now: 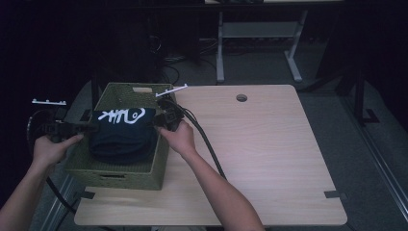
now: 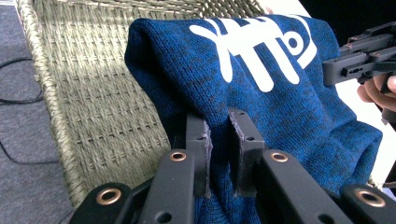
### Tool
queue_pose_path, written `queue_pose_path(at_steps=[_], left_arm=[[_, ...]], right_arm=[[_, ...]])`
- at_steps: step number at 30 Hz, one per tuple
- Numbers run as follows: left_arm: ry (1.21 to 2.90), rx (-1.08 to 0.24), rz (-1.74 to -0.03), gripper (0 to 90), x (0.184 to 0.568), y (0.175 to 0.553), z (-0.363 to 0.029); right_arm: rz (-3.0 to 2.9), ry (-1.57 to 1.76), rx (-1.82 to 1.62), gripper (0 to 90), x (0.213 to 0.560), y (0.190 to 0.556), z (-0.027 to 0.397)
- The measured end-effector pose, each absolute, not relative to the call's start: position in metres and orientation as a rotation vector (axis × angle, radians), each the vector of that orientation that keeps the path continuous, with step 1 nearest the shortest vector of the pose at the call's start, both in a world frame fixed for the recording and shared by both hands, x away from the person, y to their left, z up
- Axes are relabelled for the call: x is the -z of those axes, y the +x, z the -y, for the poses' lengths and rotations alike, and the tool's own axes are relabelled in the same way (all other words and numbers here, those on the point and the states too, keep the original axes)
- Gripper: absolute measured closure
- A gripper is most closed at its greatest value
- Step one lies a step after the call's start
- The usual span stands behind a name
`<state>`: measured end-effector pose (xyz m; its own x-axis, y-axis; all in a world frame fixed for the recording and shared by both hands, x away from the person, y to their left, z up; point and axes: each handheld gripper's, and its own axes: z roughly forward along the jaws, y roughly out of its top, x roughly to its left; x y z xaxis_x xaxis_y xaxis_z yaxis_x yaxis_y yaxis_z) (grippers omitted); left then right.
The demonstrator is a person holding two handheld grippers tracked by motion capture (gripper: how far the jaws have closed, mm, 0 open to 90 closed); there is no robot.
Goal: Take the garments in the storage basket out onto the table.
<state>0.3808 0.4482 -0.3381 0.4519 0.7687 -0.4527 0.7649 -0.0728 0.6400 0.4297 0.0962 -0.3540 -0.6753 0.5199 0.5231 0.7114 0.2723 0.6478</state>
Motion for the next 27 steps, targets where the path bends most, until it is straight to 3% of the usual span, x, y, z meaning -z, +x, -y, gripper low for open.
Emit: queue_pose_path(at_steps=[27], left_arm=[[1.898, -0.012, -1.375, 79.4, 0.364, 0.405, -0.446]], right_arm=[[2.393, -1.23, 1.276, 76.8, 0.375, 0.443, -0.11]])
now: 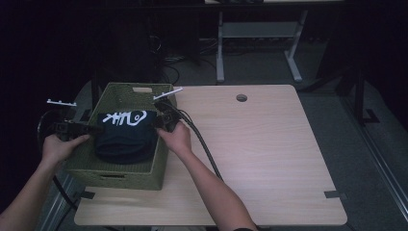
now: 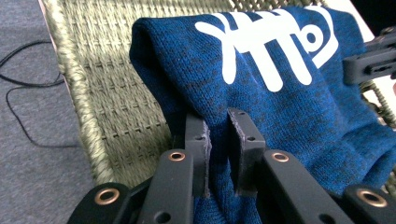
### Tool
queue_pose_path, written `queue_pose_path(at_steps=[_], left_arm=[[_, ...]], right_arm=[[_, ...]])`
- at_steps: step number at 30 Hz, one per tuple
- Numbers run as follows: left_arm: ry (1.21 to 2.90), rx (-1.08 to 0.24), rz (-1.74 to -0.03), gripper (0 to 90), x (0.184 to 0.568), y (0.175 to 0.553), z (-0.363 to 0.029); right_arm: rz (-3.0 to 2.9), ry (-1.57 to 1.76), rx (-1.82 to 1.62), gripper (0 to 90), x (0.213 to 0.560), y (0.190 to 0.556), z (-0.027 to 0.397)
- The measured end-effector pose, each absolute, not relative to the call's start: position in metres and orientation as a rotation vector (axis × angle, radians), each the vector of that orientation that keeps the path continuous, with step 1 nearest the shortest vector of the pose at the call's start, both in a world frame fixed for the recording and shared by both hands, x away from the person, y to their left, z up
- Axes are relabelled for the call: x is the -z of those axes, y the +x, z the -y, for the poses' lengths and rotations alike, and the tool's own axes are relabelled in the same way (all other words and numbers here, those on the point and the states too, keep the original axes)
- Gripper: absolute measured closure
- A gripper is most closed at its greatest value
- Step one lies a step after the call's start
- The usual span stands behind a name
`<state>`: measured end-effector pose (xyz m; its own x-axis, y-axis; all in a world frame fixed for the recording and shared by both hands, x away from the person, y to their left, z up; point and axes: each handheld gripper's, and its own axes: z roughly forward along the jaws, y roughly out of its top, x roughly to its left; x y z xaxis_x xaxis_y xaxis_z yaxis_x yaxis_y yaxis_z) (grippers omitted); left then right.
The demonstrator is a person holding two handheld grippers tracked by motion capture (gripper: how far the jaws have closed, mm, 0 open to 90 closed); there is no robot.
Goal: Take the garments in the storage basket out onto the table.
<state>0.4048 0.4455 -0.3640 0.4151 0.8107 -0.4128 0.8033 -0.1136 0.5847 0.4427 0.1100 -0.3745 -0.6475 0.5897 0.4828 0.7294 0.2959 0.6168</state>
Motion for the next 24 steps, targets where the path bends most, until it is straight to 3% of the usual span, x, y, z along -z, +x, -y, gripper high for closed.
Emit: queue_pose_path(at_steps=[3, 4, 9, 24], left_arm=[[1.916, -0.051, -1.387, 77.0, 0.362, 0.406, -0.443], [1.916, -0.059, -1.394, 71.7, 0.362, 0.406, -0.443], [1.871, -0.08, -1.438, 64.2, 0.362, 0.405, -0.448], [1.744, -0.127, -1.373, 63.1, 0.338, 0.379, -0.45]], right_arm=[[2.413, -1.244, 1.268, 71.0, 0.375, 0.443, -0.11], [2.413, -1.259, 1.267, 68.5, 0.375, 0.443, -0.11], [2.434, -1.255, 1.278, 64.8, 0.372, 0.441, -0.109], [2.343, -1.196, 1.424, 58.6, 0.351, 0.437, -0.083]])
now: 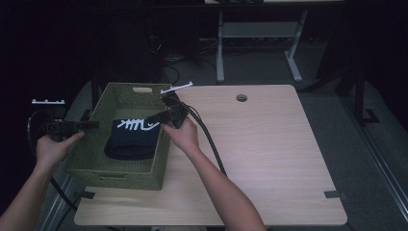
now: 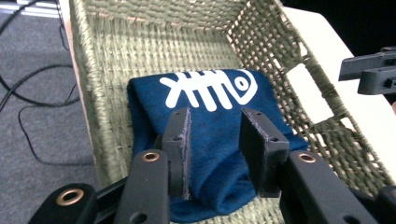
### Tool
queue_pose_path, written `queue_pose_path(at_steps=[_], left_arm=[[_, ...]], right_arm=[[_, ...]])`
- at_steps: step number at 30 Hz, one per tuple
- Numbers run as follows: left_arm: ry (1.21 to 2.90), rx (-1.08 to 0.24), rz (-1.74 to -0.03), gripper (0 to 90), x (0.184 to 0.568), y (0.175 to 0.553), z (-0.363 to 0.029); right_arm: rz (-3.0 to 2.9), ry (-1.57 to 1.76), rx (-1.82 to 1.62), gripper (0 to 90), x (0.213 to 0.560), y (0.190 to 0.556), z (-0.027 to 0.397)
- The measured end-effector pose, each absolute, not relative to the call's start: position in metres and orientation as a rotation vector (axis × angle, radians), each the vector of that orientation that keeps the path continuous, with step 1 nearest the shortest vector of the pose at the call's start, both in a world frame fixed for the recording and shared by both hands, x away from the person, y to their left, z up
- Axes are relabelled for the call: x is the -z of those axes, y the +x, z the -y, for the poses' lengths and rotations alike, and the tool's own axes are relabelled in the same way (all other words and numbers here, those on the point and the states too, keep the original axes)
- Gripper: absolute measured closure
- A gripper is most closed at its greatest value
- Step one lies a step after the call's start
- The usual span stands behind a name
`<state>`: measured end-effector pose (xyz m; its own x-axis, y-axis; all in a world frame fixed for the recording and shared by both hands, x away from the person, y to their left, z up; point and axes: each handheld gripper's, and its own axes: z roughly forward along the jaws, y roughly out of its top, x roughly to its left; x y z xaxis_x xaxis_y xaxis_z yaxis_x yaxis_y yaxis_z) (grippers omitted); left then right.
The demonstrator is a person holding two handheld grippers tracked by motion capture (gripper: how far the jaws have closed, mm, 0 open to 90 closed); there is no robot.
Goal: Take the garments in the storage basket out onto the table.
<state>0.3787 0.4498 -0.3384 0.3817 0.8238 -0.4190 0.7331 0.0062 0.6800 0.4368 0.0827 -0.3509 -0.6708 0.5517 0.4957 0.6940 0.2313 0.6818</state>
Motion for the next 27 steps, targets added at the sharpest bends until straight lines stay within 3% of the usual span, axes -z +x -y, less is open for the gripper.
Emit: queue_pose_path(at_steps=[14, 27], left_arm=[[1.706, -0.176, -1.308, 56.6, 0.311, 0.329, -0.411], [1.692, -0.157, -1.234, 50.4, 0.303, 0.301, -0.365]], right_arm=[[2.294, -1.14, 1.519, 45.0, 0.331, 0.425, -0.027], [2.264, -1.187, 1.563, 39.0, 0.33, 0.416, 0.028]])
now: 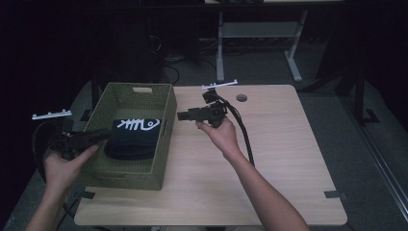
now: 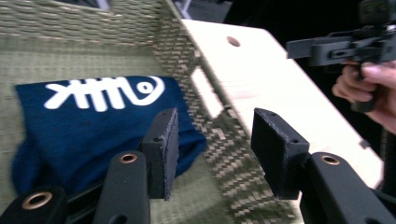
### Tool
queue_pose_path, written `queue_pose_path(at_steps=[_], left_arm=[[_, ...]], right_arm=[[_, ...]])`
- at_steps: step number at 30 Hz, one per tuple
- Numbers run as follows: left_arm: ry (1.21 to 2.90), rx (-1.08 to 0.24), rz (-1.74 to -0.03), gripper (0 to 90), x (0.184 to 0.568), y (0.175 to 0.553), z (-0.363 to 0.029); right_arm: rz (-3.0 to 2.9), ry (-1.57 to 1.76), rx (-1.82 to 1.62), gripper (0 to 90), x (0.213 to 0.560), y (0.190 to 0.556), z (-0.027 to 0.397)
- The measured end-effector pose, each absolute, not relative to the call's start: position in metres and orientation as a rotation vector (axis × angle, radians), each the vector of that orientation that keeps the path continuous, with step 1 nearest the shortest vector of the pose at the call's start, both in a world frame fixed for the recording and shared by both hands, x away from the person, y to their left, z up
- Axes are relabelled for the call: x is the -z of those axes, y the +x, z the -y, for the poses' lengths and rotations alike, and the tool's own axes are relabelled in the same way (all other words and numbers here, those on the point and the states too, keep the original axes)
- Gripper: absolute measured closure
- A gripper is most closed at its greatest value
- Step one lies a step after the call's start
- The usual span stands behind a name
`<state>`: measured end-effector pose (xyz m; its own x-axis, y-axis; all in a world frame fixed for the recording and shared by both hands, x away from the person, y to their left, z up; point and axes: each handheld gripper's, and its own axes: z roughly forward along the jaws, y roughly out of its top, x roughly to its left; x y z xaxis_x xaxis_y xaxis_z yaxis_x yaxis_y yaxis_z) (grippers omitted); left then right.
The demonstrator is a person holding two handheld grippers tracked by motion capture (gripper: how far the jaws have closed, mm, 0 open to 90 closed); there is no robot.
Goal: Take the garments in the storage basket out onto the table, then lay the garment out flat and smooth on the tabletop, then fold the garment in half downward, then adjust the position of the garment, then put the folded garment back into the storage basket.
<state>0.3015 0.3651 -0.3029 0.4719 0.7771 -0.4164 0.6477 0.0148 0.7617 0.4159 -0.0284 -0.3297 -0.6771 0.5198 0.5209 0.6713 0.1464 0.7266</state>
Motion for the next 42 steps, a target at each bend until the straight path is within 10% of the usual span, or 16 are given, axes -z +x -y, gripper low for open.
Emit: queue_pose_path(at_steps=[42], left_arm=[[1.799, 0.081, -0.945, 39.6, 0.324, 0.29, -0.191]], right_arm=[[2.128, -1.543, 1.573, 32.9, 0.38, 0.365, 0.19]])
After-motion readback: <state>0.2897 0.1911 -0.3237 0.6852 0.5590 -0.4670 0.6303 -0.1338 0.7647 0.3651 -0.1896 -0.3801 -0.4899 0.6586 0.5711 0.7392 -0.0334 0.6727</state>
